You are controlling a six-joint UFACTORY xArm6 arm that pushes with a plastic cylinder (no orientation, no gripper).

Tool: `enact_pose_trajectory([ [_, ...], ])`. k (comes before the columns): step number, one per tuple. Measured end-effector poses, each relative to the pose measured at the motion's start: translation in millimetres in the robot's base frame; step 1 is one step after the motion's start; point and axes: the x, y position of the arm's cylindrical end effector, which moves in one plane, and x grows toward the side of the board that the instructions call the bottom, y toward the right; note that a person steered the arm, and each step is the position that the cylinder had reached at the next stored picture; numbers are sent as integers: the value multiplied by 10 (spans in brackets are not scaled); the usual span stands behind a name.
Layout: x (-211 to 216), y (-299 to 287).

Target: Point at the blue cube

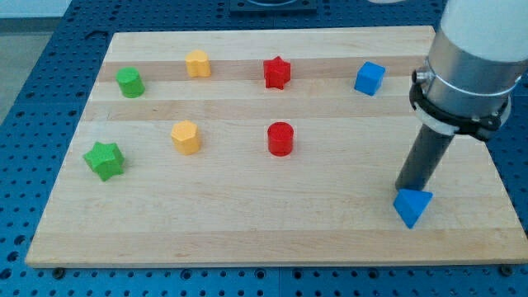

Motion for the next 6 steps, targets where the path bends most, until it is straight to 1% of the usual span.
enact_pose_trajectory([
  [1, -303, 0],
  [3, -1943, 296],
  [4, -2443, 264],
  [5, -2597, -33],
  [6, -2266, -266],
])
